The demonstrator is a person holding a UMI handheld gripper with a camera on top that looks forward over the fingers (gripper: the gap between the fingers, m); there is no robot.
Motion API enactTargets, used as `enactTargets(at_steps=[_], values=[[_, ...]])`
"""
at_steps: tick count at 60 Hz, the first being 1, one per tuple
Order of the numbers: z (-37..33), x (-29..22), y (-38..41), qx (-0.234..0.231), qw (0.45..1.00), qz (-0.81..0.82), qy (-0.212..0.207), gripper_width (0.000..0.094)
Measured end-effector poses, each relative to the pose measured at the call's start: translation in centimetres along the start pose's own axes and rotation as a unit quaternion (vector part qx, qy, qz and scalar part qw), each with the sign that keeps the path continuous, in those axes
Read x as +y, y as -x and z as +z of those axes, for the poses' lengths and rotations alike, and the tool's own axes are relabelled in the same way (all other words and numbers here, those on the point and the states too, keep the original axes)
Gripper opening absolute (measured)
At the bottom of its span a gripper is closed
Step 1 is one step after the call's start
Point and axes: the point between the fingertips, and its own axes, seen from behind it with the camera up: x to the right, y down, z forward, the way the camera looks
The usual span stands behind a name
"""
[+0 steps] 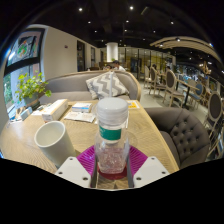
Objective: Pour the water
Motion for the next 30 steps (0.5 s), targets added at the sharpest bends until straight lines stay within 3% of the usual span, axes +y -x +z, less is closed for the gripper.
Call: enactTargets(at_steps=[7,12,19,30], values=[[-0.1,-0.1,0.0,-0.002,1.0,0.003,-0.008,0.0464],[-0.2,0.3,0.0,0.0,1.0,0.007,0.014,0.0527],[-2.8,0.3,0.1,0.003,0.999,0.019,0.042,0.0864],[-11.0,-0.9,1.5,0.034,0.997,0.019,0.074,0.0853]])
